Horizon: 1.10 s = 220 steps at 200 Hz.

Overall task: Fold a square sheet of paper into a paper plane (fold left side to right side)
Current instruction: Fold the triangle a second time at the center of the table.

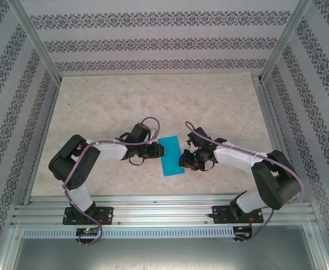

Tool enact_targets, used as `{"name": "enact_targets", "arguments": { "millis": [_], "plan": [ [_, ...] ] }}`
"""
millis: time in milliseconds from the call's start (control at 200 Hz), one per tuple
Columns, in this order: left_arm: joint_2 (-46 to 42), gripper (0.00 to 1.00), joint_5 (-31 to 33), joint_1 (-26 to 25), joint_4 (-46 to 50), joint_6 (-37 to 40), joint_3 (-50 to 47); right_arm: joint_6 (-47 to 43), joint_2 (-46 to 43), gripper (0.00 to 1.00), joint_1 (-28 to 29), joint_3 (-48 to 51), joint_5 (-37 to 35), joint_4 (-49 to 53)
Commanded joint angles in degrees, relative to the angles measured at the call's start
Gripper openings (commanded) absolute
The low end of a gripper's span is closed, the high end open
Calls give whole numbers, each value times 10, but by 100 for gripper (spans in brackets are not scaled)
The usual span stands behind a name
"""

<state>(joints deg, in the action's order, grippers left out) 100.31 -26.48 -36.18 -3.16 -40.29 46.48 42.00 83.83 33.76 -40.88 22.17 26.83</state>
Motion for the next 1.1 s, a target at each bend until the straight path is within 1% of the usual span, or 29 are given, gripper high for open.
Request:
{"name": "enact_targets", "arguments": {
  "millis": [0,120,195,265,360,425,515,664,754,884,1094],
  "plan": [
    [-6,29,6,-8,1,15,1,9,-6,24,6,-8,1,-16],
    [-17,29,6,-7,-1,20,-2,19,-4,17,6,-6,3,-30],
    [-35,30,12,-7,6,37,-3,25,-6,13,5,-7,7,-34],
    [-63,33,23,-8,19,60,-7,30,-10,11,4,-9,13,-38],
    [-123,39,30,-15,21,105,-24,33,-11,8,3,-15,23,-35],
    [-169,44,47,-35,48,147,-30,44,-8,8,0,-21,31,-26],
    [-223,50,79,-78,82,192,-44,52,-4,8,-3,-31,42,-17],
    [-275,56,113,-146,68,198,-83,51,-1,8,-10,-50,51,14],
    [-268,58,143,-182,57,191,-88,52,5,8,-13,-56,60,18],
    [-230,60,192,-223,51,182,-74,53,14,8,-13,-63,71,21],
    [-149,62,269,-269,78,177,-23,56,24,9,-13,-60,81,14]
  ]
}}
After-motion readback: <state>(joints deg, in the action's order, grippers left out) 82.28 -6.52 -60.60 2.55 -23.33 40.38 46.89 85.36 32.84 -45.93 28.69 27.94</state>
